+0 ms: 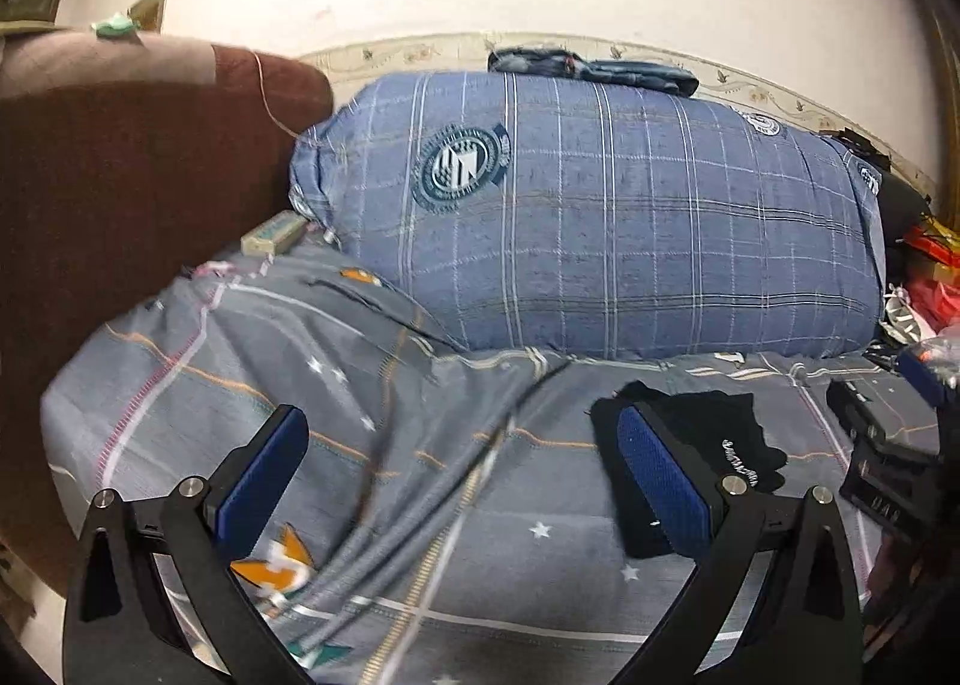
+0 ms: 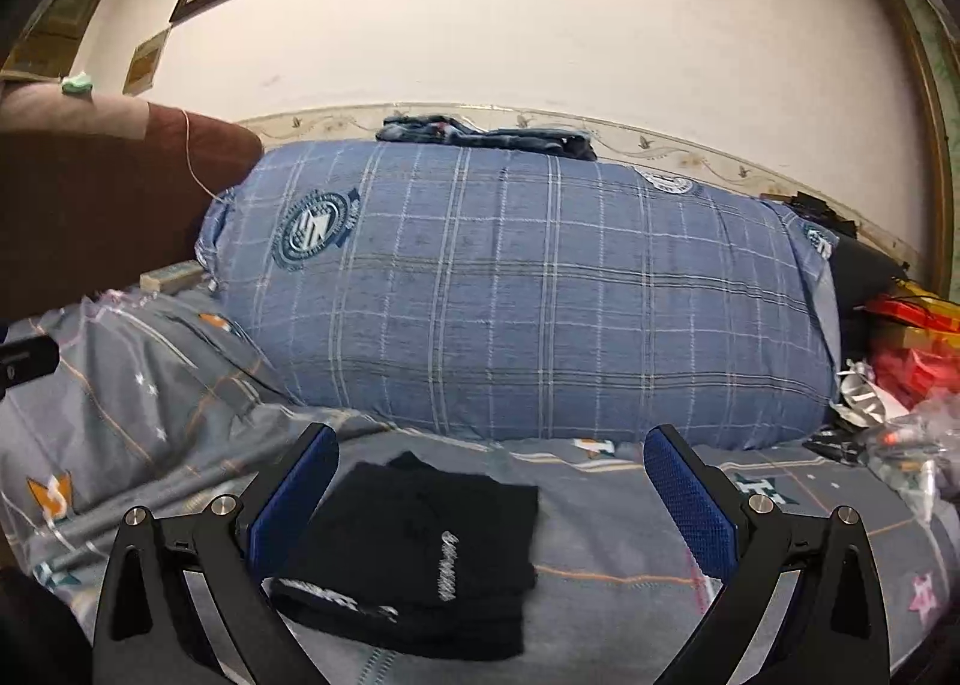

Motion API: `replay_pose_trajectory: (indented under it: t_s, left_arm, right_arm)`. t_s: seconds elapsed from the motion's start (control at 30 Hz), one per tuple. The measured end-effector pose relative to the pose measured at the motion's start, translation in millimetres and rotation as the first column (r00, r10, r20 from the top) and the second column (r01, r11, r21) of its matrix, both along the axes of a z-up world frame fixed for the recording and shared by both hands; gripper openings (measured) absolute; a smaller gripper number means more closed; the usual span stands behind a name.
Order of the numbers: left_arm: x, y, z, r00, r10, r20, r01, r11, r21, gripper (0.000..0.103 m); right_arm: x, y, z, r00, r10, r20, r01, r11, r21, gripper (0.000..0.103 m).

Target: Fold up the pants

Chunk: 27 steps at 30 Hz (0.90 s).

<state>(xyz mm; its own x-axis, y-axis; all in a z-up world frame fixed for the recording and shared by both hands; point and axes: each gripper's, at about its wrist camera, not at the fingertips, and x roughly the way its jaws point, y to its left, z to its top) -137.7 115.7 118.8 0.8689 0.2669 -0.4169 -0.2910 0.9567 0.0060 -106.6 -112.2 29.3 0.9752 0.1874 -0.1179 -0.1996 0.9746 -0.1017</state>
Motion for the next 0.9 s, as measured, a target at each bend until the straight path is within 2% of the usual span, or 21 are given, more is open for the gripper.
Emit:
replay_pose_trajectory:
  t_s: [0.1,0.27,0.47,0.9]
  left_arm:
    - [10.1,-9.1,-6.5,1.0,-0.009,-0.029,0.009,1.0,-0.017,0.103]
    - [21.6,-31.9,-14.0,0.998,-0.018,-0.062,0.02,0.999,0.032,0.103]
    - [34.8,-49.0,-21.6,0.995,-0.037,-0.095,0.042,0.998,0.053,0.103]
    - [56.9,-70.8,-51.1,0.977,-0.098,-0.189,0.104,0.994,0.025,0.103]
  right_arm:
    - [-1.1,-9.0,-11.9,1.0,-0.02,0.007,0.02,1.0,-0.01,0.103]
    - [10.8,-28.5,-32.0,0.999,-0.054,-0.001,0.054,0.998,0.01,0.103]
    - [29.1,-45.6,-46.0,0.995,-0.084,-0.047,0.085,0.996,0.009,0.103]
    - [45.9,-51.3,-61.9,0.983,-0.135,-0.127,0.127,0.99,-0.067,0.103]
